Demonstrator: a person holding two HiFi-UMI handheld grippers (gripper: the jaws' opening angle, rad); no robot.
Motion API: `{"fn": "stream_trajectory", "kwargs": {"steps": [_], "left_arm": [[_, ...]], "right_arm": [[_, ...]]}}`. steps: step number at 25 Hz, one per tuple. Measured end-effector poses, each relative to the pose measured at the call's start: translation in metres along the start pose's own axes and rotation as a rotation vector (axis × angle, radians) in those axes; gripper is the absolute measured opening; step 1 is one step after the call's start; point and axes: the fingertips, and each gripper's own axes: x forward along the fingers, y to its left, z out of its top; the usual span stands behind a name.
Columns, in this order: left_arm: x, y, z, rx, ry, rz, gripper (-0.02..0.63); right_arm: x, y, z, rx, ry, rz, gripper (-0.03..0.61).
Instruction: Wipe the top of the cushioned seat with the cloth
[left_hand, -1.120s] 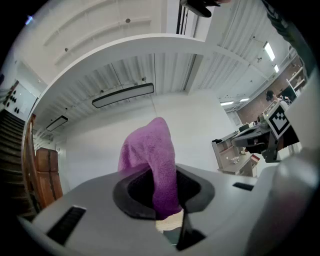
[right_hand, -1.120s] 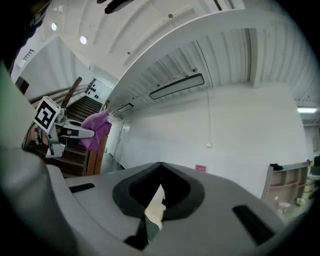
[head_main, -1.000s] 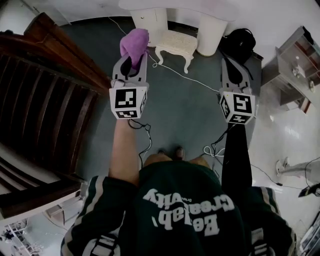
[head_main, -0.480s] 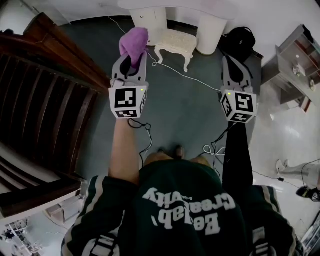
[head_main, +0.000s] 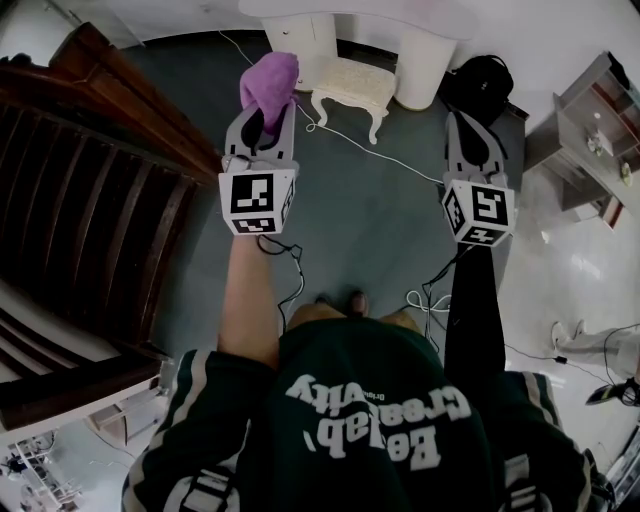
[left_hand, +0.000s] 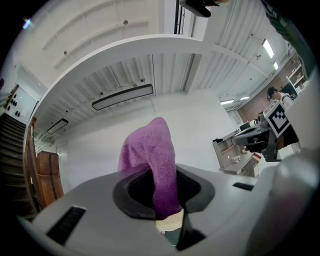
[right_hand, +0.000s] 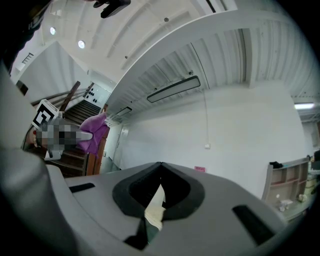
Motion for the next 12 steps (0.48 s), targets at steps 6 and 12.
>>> {"fn": "stream_trajectory", "kwargs": {"steps": [6, 12], "left_arm": [[0.001, -0.003, 0.002, 0.003, -0.001, -0.006, 0.092], [0.012, 0.002, 0.001, 0.001, 0.004, -0.004, 0.092]], "right_arm": [[0.000, -0.001, -0.002, 0.004, 0.006, 0.006, 0.008], [0.009, -0.005, -0.006, 0.012, 0.012, 0.006, 0.008]]}}
